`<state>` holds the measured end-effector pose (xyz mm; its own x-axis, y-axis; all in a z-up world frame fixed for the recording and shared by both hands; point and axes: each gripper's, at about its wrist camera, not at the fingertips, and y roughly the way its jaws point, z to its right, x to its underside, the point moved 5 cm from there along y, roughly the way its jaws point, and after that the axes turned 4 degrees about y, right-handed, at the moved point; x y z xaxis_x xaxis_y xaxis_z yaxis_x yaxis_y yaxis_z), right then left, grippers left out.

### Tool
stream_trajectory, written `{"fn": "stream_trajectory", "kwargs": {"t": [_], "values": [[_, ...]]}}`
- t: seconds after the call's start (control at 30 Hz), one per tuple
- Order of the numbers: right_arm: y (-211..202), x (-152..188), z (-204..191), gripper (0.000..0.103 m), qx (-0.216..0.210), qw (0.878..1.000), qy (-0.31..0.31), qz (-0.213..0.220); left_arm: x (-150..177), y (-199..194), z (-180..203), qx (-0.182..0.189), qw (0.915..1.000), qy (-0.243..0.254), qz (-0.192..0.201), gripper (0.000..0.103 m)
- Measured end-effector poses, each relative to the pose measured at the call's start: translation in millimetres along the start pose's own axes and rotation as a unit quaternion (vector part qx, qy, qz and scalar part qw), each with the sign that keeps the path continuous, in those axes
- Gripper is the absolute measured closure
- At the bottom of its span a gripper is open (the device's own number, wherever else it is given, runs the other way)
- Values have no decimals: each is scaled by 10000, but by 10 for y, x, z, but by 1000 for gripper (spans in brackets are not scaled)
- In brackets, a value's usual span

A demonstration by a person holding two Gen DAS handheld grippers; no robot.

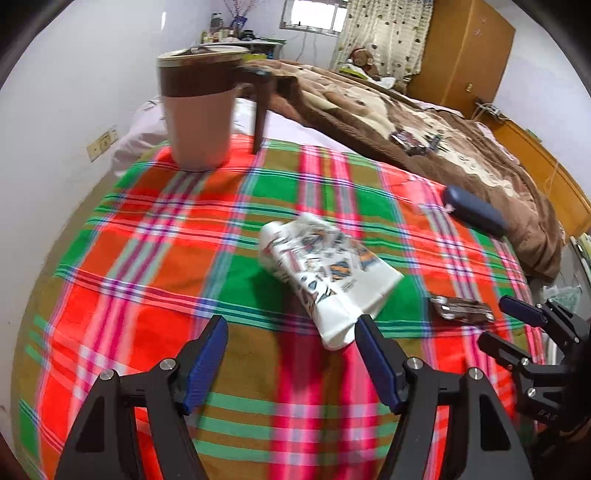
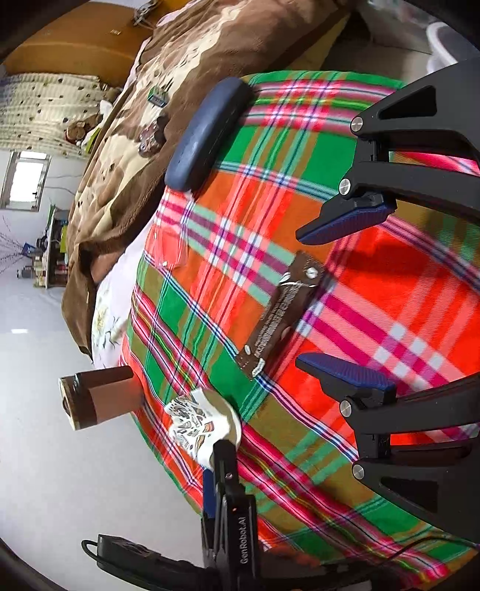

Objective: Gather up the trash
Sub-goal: 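Grasp the white patterned paper cup with the left tool while the right tool grasps a chocolate bar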

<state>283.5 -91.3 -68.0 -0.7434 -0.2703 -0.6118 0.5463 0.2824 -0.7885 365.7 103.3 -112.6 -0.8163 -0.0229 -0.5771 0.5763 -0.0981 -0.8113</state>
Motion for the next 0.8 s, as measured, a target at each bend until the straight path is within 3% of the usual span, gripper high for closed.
{"fn": "stream_trajectory", "kwargs": {"t": [0.17,0.33,0.37,0.43,0.53,0.63,0.8], "values": [[75,-35,-53,41,-93,9999,-98,-106,-18,-47,-257,-219,9997,-140,47,32],[113,-114,-171,41,17,9988,-494,-19,-95,-207,-250,9,9992,-241,328,32],[126,-129,-181,41,66,9983,-584,-3,-125,-230,-214,102,9990,-222,380,31],[143,-156,-179,41,118,9976,-681,28,-176,-246,-116,263,9986,-137,430,18],[186,-176,-143,41,233,9971,-722,42,-240,-185,20,327,9988,27,372,17],[269,-119,-159,41,-217,9971,-664,-296,-270,-29,93,303,9994,53,181,17],[265,-121,-112,41,-230,9983,-494,-194,-282,118,176,287,9996,64,55,17]]}}
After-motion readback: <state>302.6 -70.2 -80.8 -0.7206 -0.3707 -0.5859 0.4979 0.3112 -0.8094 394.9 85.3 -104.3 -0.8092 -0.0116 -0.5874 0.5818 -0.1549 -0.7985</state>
